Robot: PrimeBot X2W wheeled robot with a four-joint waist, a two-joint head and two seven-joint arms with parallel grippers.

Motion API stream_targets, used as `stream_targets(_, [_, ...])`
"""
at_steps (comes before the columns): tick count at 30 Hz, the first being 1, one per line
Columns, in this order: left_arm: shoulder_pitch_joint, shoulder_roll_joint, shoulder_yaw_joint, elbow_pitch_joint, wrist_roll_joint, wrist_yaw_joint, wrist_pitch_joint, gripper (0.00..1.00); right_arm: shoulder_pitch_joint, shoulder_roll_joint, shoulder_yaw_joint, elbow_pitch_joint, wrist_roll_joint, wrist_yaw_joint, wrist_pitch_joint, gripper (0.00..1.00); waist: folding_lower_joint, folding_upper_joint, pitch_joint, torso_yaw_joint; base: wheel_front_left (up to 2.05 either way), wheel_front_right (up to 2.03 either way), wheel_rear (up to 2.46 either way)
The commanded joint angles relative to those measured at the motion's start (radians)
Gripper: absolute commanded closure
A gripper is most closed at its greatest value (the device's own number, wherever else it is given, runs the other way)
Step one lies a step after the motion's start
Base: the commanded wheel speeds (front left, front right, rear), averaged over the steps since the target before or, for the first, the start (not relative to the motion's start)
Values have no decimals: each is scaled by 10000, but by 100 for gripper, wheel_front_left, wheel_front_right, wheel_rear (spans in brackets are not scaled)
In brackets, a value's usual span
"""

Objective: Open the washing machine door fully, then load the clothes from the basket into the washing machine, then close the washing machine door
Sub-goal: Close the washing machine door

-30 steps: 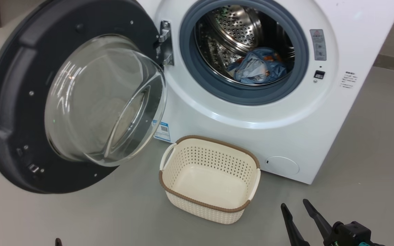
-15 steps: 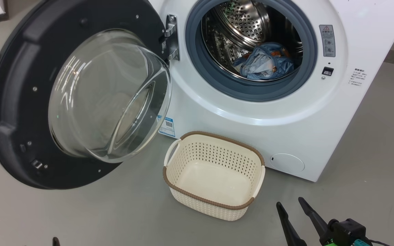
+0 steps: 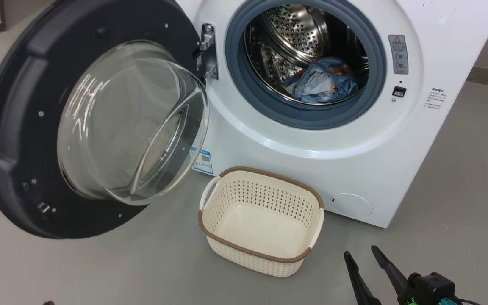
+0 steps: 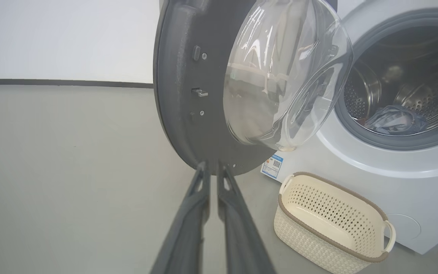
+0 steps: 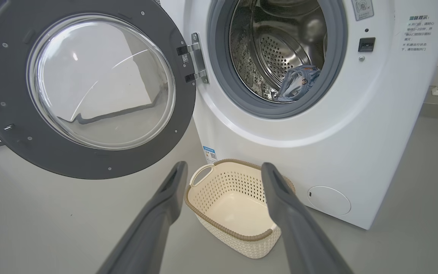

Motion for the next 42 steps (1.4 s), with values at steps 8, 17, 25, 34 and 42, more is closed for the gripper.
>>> stream_targets(8, [-333,89,1050,-247,-1269,-365,-63,100,-25,-51,145,-289,26,27,-49,0,0,0,-96,-100,0,0,0])
stream_targets(17, [-1497,295,2673,17,-1728,-1354,-63,100,-31,-88,127,-309,24,27,-49,0,0,0,21,-290,0,0,0])
stream_targets(25, [-3244,1123,3635,965,-2979,-1735,178,100,-240,-242,163,-290,31,27,-49,0,0,0,242,-386,0,0,0])
stream_targets(34, [-6214,3092,5235,3945,-5876,-1948,1765,100,-421,-338,189,-266,84,27,-49,0,0,0,481,-540,0,0,0])
stream_targets(42, [-7926,3991,6261,6076,-8050,-1952,3217,100,-480,-534,143,-277,127,27,-49,0,0,0,679,-734,0,0,0])
